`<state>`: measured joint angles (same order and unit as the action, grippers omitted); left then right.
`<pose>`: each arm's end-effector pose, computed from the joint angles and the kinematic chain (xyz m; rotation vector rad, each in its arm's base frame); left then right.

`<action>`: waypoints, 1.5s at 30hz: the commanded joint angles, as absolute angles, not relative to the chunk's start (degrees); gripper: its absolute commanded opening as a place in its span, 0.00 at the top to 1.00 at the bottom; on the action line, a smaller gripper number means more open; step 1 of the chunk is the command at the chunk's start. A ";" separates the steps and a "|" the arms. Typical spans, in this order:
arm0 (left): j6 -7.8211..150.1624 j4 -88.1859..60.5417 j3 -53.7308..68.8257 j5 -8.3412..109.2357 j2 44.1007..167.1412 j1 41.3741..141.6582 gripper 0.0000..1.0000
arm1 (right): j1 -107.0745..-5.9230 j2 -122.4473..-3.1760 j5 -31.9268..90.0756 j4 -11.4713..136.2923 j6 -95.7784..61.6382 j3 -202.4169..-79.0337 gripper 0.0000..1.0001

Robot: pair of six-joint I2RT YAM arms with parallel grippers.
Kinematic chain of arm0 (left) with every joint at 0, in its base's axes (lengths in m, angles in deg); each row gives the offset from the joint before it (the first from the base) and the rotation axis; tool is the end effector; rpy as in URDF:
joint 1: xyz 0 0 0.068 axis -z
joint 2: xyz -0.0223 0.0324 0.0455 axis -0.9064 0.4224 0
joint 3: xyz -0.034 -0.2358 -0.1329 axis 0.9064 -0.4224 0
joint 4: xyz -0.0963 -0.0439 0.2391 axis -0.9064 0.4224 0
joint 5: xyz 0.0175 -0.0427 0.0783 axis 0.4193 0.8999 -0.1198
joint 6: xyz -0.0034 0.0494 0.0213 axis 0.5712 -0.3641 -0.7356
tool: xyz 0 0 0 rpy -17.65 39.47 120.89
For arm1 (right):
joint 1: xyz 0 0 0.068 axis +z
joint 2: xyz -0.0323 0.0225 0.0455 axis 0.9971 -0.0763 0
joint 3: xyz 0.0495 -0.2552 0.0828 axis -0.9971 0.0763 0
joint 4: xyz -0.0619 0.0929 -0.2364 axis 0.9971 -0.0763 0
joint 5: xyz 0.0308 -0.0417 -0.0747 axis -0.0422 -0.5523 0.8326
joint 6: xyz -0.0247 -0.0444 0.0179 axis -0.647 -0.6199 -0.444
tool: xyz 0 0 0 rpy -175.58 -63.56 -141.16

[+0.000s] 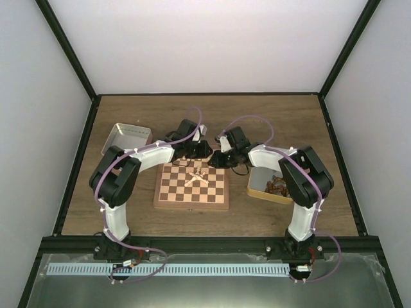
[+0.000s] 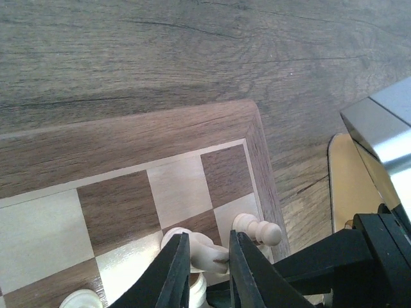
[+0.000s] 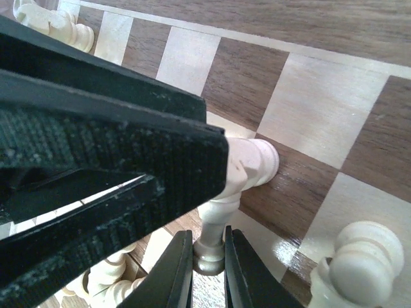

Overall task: Set up the chess pieces on the board
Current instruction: Pick up the chess piece from the chessboard, then adjust the chess piece on the chessboard.

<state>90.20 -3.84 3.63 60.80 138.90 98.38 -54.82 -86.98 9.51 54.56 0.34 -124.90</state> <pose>0.3291 -0.2303 0.1699 0.2209 2.5491 -0.8700 0.3064 0.2016 0.1504 -0.3587 2.6182 0.9621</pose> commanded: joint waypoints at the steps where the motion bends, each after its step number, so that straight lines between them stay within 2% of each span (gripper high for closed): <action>1: 88.50 -2.43 3.96 58.74 140.16 99.10 0.81 | -55.13 -85.87 8.98 52.72 0.72 -122.94 0.99; 17: 87.97 -1.82 3.62 57.87 137.68 99.56 0.81 | -55.13 -79.35 7.01 51.21 0.34 -117.30 0.98; 23: 87.89 -1.69 4.00 59.73 135.43 99.56 0.74 | -55.13 -74.97 7.70 50.93 2.32 -116.77 0.98; 31: 87.68 -1.02 5.37 60.67 134.96 99.71 0.62 | -55.14 -69.16 19.08 47.27 6.82 -116.78 0.96; 38: 87.06 2.18 7.25 57.14 136.96 101.01 0.61 | -55.13 -63.37 31.62 44.65 11.97 -115.14 0.96; 45: 86.04 5.17 9.12 54.27 139.07 101.59 0.59 | -55.13 -60.74 34.37 44.33 12.50 -115.06 0.95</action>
<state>87.40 3.05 7.34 55.97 136.84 101.29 -54.82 -62.39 30.72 45.01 11.38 -114.80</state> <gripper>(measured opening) 0.404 0.122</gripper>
